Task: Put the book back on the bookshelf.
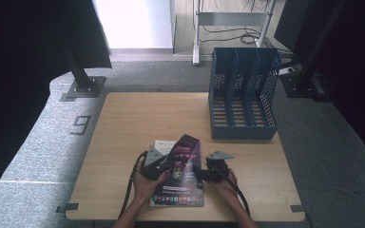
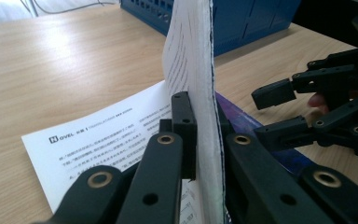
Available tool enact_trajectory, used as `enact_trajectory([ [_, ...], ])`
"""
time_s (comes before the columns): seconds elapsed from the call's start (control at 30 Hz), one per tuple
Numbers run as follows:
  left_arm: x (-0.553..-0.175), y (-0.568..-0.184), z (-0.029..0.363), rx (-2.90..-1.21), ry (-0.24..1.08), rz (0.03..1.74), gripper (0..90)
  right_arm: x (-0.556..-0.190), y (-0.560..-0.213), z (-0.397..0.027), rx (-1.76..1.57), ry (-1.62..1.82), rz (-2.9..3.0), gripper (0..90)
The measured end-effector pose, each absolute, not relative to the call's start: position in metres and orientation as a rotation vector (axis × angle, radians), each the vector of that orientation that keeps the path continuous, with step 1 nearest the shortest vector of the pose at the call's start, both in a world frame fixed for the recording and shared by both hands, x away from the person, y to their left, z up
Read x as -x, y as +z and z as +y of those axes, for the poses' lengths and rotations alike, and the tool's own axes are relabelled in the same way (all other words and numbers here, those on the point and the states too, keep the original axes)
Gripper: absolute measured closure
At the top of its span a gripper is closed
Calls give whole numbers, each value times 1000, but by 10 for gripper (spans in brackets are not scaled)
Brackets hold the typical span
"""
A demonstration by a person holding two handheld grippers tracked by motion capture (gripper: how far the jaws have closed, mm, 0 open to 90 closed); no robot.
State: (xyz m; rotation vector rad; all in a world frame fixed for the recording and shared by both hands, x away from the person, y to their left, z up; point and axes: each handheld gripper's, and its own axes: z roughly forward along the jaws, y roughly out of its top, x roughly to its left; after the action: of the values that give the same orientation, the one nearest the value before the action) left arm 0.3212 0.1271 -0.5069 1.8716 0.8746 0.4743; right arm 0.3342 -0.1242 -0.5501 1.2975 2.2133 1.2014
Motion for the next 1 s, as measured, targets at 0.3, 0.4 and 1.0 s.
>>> enact_trajectory([
  [0.3, -317, -502, 127, -1826, 458, 833, 875, -334, -545, -128, -1292, 1333, 2208, 288],
  [0.4, -315, -499, 127, -1819, 459, 818, 875, -334, -545, -127, -1289, 1352, 2210, 282],
  [1.0, -303, -487, 123, -1790, 452, 745, 874, -336, -544, -131, -1319, 1408, 2215, 213],
])
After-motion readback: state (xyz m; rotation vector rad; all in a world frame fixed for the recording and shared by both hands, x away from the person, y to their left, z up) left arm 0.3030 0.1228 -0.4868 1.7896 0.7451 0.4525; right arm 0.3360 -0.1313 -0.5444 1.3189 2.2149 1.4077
